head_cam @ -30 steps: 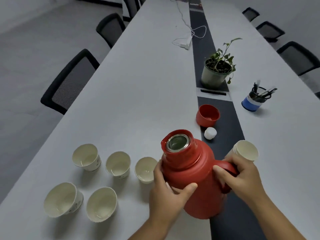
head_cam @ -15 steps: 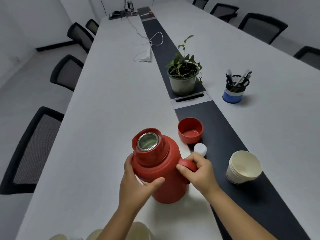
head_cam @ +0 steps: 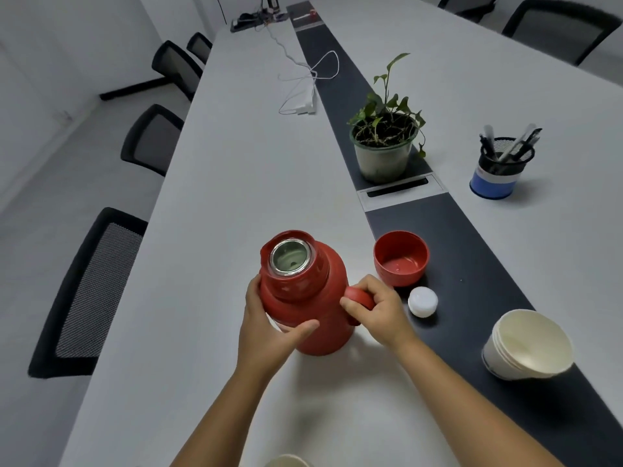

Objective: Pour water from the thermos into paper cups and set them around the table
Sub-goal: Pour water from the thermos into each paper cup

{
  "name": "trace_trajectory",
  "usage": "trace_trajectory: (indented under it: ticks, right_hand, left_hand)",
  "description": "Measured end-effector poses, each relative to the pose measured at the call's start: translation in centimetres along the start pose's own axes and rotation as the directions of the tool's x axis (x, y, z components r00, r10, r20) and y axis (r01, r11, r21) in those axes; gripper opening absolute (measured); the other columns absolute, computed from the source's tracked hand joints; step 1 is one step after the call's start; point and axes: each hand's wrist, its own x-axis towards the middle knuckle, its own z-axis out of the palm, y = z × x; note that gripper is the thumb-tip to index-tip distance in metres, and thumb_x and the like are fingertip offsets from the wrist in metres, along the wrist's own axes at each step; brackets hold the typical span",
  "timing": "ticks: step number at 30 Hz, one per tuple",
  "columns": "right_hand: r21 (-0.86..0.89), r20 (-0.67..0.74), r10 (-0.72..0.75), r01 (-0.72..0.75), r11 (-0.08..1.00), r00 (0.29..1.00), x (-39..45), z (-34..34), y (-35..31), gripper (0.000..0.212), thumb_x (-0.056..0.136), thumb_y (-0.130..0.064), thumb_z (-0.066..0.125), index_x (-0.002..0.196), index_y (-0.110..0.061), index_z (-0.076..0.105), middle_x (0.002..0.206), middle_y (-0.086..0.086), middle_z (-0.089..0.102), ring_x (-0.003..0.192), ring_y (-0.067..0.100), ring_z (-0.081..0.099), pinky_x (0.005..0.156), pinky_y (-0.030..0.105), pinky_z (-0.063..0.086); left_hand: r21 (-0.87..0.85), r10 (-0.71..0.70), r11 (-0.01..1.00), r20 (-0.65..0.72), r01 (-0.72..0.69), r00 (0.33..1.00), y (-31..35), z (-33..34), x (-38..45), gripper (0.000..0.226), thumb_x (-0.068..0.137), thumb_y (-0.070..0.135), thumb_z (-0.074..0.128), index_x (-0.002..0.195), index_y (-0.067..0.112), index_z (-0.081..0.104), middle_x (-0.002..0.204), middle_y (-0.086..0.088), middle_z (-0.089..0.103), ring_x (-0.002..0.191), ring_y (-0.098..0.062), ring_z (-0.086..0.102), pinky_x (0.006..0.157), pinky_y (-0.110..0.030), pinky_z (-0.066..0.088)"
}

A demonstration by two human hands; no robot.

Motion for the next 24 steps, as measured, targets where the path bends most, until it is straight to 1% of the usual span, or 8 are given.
trace_trajectory:
  ticks: [5, 8, 10, 13, 16, 19, 21, 24]
  right_hand:
    - [-0.125, 0.015, -0.008, 0.009, 0.992, 1.0, -1.3, -0.5, -1.3, 0.009, 0.078, -0.011, 0.067, 0.083, -0.014, 0.061, 0.075, -0.009, 0.056, 0.073, 0.009, 0.051, 0.066, 0.01, 0.038]
    - [-0.252, -0.045, -0.032, 0.019, 0.967, 0.998, -3.6, -3.0, -2.2, 0.028, 0.079, -0.012, 0.066, 0.106, -0.006, 0.059, 0.098, -0.001, 0.055, 0.093, 0.011, 0.049, 0.081, 0.013, 0.035]
    - [-0.375, -0.095, -0.116, 0.073, 0.924, 0.989, -5.8, -6.0, -3.4, 0.022, 0.08, -0.011, 0.064, 0.101, -0.004, 0.06, 0.099, 0.004, 0.058, 0.094, 0.016, 0.051, 0.08, 0.019, 0.039]
    - [-0.543, -0.176, -0.252, 0.12, 0.831, 0.952, -9.3, -11.4, -4.3, 0.018, 0.076, -0.012, 0.06, 0.086, 0.002, 0.063, 0.087, 0.012, 0.063, 0.082, 0.02, 0.054, 0.074, 0.016, 0.04]
    - [-0.625, -0.224, -0.26, 0.067, 0.778, 0.939, -11.7, -16.3, -4.3, 0.026, 0.075, -0.021, 0.056, 0.084, 0.002, 0.064, 0.087, 0.009, 0.061, 0.087, 0.021, 0.052, 0.08, 0.014, 0.038]
    - [-0.72, -0.151, -0.051, -0.075, 0.69, 0.987, -12.5, -20.0, -2.1, 0.026, 0.078, -0.011, 0.065, 0.103, -0.004, 0.063, 0.111, 0.017, 0.059, 0.107, 0.034, 0.05, 0.086, 0.034, 0.037]
    - [-0.719, -0.06, 0.131, -0.134, 0.682, 0.99, -12.7, -21.4, -0.6, 0.042, 0.083, -0.016, 0.061, 0.124, -0.017, 0.051, 0.131, 0.01, 0.045, 0.122, 0.025, 0.04, 0.097, 0.031, 0.033]
    - [-0.726, 0.034, 0.145, -0.075, 0.684, 0.989, -12.3, -22.0, 0.6, 0.045, 0.089, -0.022, 0.051, 0.132, -0.03, 0.039, 0.142, 0.004, 0.034, 0.129, 0.016, 0.033, 0.1, 0.021, 0.029]
  left_hand:
    - [0.0, -0.037, 0.999, -0.065, 0.037, 0.997, 0.8, 0.6, -1.6, 0.094, 0.056, 0.031, 0.08, 0.135, 0.024, 0.029, 0.135, 0.004, 0.039, 0.126, -0.014, 0.039, 0.103, -0.031, 0.035]
    - [0.08, -0.054, 0.994, -0.174, 0.068, 0.983, 2.2, 2.0, -4.4, 0.082, 0.068, 0.023, 0.078, 0.134, 0.013, 0.031, 0.141, -0.006, 0.034, 0.129, -0.019, 0.033, 0.1, -0.026, 0.029]
    - [0.096, 0.005, 0.995, -0.196, 0.014, 0.981, 3.2, 3.3, -6.9, 0.076, 0.069, 0.019, 0.076, 0.132, 0.01, 0.034, 0.14, -0.009, 0.034, 0.129, -0.021, 0.033, 0.102, -0.027, 0.029]
    - [0.111, 0.094, 0.99, -0.088, -0.084, 0.992, 4.1, 6.5, -10.2, 0.064, 0.072, 0.015, 0.074, 0.127, 0.009, 0.042, 0.134, -0.008, 0.04, 0.125, -0.02, 0.038, 0.1, -0.02, 0.029]
    - [0.06, 0.128, 0.989, 0.115, -0.135, 0.985, 4.7, 10.3, -12.4, 0.055, 0.076, 0.02, 0.07, 0.124, 0.014, 0.045, 0.129, 0.0, 0.044, 0.116, -0.012, 0.043, 0.095, -0.014, 0.032]
    - [0.046, 0.113, 0.99, 0.276, -0.13, 0.955, 5.2, 14.6, -13.1, 0.057, 0.079, 0.027, 0.067, 0.128, 0.019, 0.04, 0.131, 0.004, 0.043, 0.119, -0.008, 0.042, 0.1, -0.015, 0.032]
    - [0.054, 0.067, 0.994, 0.352, -0.092, 0.934, 5.6, 17.3, -13.0, 0.065, 0.078, 0.03, 0.068, 0.133, 0.021, 0.034, 0.138, 0.005, 0.039, 0.125, -0.008, 0.039, 0.106, -0.021, 0.032]
    - [0.027, -0.02, 1.0, 0.364, 0.011, 0.931, 6.1, 20.0, -12.2, 0.078, 0.075, 0.034, 0.071, 0.138, 0.024, 0.027, 0.144, 0.006, 0.034, 0.13, -0.01, 0.035, 0.109, -0.027, 0.031]
